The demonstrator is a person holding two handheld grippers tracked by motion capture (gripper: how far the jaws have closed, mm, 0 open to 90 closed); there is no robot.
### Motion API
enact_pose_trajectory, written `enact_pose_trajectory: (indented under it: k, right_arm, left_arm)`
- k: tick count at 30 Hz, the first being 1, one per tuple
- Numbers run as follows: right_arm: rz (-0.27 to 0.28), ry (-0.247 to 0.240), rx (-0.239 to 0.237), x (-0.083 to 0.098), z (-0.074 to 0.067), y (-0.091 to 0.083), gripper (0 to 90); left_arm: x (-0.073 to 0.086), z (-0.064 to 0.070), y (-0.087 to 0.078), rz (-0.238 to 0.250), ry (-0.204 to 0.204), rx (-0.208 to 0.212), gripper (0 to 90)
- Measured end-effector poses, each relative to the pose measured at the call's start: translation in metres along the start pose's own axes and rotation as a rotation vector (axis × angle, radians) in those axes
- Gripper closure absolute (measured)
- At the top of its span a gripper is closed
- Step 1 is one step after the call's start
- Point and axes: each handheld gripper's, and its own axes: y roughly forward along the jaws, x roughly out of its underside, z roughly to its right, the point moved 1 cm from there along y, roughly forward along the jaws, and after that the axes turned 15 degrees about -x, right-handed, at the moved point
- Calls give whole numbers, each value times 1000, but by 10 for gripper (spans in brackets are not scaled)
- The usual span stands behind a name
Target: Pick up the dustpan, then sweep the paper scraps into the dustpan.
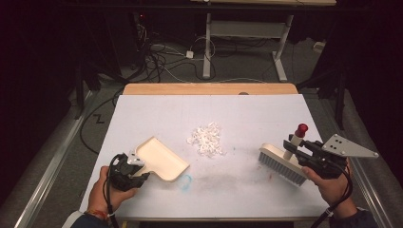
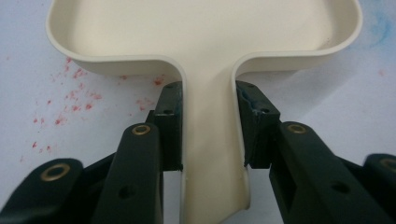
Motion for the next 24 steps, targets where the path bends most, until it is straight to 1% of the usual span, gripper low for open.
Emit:
enact_pose_trajectory:
  k: [3, 6, 9, 11, 14, 15, 16, 17, 18, 19, 20, 21, 22, 24]
  right_arm:
    - [-3, 1, -4, 0, 2, 3, 701]
    - [11, 13, -11, -2, 5, 7, 702]
    - [28, 18, -3, -7, 10, 14, 702]
    - [39, 21, -1, -11, 16, 21, 702]
    - [42, 31, 3, -16, 24, 34, 702]
    - [42, 16, 7, -19, 27, 41, 702]
    - [35, 15, 7, -22, 27, 47, 702]
    - [35, 15, 7, -22, 27, 47, 702]
    - [40, -8, 14, -28, 31, 57, 702]
    - [44, -14, 14, -31, 33, 61, 701]
    - [54, -16, 15, -35, 38, 67, 702]
    - [61, -6, 17, -38, 42, 73, 702]
    - [60, 0, 21, -40, 46, 79, 702]
    - [43, -4, 25, -44, 51, 91, 702]
  left_arm:
    - [1, 2, -1, 4, 4, -3, 633]
    - [2, 2, -1, 8, 9, 0, 633]
    - [1, 2, -1, 9, 7, -2, 633]
    - [0, 4, 1, 9, 4, -2, 633]
    - [0, 5, 1, 6, 0, 2, 632]
    - [0, 5, 1, 6, 0, 2, 633]
    - [0, 5, 1, 7, 7, 7, 632]
    - [0, 5, 1, 7, 7, 7, 632]
    - [0, 4, 1, 9, 14, 10, 632]
    - [0, 4, 1, 8, 18, 9, 632]
    - [0, 4, 1, 8, 18, 9, 632]
    - [-1, 5, 0, 10, 22, 6, 632]
    - [-1, 6, 0, 10, 25, 7, 632]
    - [-1, 6, 0, 12, 30, 16, 632]
